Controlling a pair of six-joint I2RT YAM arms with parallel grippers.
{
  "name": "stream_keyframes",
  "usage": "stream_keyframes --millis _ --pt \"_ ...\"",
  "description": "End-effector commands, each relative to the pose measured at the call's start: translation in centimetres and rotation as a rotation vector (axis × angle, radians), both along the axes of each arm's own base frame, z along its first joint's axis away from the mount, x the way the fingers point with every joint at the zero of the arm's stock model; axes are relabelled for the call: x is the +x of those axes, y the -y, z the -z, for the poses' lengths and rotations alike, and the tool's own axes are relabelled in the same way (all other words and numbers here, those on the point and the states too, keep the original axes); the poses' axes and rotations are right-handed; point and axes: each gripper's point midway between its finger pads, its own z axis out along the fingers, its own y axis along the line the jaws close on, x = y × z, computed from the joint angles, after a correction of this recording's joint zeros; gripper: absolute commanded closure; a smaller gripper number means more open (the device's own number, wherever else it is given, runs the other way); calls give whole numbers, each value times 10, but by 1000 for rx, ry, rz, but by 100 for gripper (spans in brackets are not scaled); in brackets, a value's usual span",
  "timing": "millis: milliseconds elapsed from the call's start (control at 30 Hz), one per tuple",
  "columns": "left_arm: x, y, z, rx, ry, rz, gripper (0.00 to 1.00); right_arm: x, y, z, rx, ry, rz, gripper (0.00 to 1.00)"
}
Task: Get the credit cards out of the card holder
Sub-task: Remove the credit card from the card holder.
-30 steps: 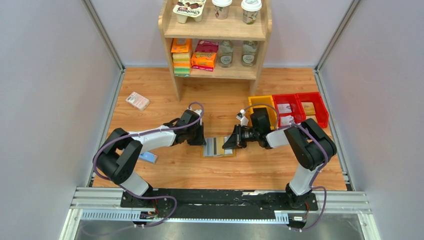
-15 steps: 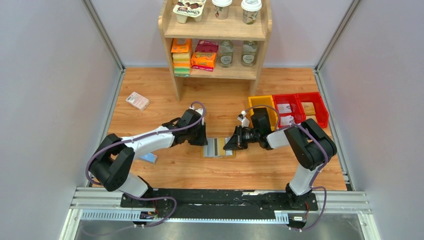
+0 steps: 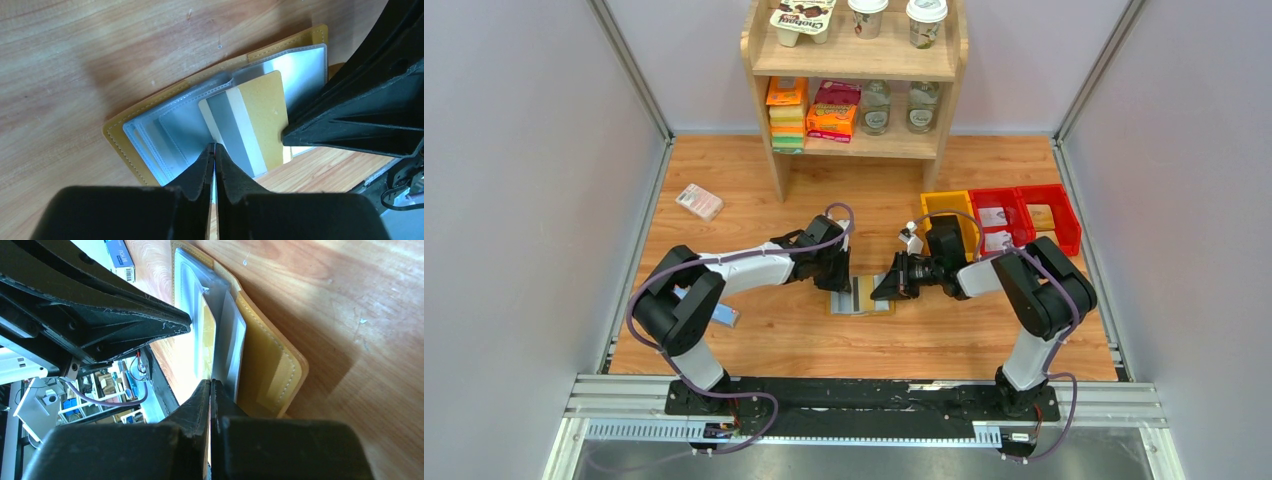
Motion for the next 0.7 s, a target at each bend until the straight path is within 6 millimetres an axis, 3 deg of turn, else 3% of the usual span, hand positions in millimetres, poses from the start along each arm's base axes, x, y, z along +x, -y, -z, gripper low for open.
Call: stream_keyframes --millis 0,133,300,433,533,667 --pt "-3 0 8 34 -11 45 91 12 -3 0 3 31 9 99" --pt "-7 -4 17 58 -33 61 93 17 -7 -1 4 31 9 89" --pt "-11 -7 21 69 -38 72 93 22 -14 -3 10 35 0 86" --pt "-11 -10 23 80 -36 77 94 26 -17 -3 12 38 -1 90" --pt "-11 -11 20 82 -28 76 94 27 -19 -5 15 42 -10 100" --pt "-9 -15 17 93 -8 60 94 23 -12 -6 -31 59 -19 100"
